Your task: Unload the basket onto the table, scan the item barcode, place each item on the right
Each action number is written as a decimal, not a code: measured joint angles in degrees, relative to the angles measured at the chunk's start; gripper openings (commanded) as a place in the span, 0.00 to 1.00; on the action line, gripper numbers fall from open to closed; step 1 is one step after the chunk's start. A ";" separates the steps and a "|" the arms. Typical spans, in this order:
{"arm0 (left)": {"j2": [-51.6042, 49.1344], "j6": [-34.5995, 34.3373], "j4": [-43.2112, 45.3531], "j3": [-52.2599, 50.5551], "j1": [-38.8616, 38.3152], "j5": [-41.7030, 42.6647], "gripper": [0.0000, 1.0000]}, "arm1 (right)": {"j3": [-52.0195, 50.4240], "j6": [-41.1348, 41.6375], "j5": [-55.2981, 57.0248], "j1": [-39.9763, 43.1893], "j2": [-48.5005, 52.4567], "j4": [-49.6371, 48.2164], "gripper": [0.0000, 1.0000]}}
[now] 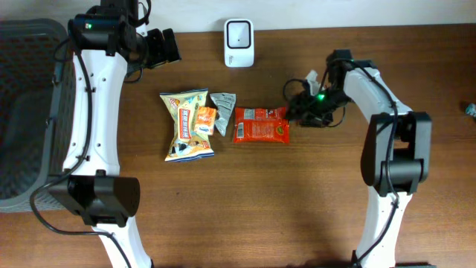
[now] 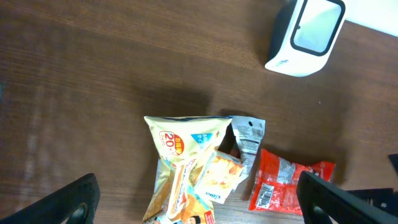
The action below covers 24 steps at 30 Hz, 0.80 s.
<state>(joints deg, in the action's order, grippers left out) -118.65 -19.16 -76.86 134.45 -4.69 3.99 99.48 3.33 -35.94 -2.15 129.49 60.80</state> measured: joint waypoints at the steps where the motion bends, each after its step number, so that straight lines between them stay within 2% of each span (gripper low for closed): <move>1: 0.00 0.02 0.00 0.00 0.00 0.00 0.99 | 0.00 -0.02 0.17 -1.09 0.00 -0.37 0.69; 3: 0.00 0.02 0.00 0.00 0.00 0.00 0.99 | 0.00 1.14 2.27 -3.87 0.00 -1.29 0.51; 8: 0.00 0.02 0.00 0.00 0.00 0.00 0.99 | -0.11 7.89 13.09 -10.14 0.00 -4.20 0.46; 9: 0.00 0.02 0.00 0.00 0.00 0.00 0.99 | -0.28 8.55 13.92 -10.54 -0.02 -4.94 0.36; 10: 0.00 0.02 0.00 0.00 0.00 0.00 0.99 | -0.59 9.44 14.34 -10.67 -0.20 -5.57 0.18; 11: 0.00 0.02 0.00 0.00 0.00 0.00 0.99 | -0.92 9.97 14.51 -10.64 -0.35 -6.27 0.05; 19: 0.00 0.02 0.00 0.00 0.00 0.00 0.99 | -0.83 12.00 16.65 -10.62 -1.31 -6.54 0.04; 24: 0.00 0.02 0.02 0.00 0.00 0.00 0.99 | 6.01 12.57 25.77 -9.03 -1.51 3.30 0.04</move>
<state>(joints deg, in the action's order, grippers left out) -118.65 -19.14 -76.84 134.45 -4.69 3.99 105.49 15.90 -10.17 -11.18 127.98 64.10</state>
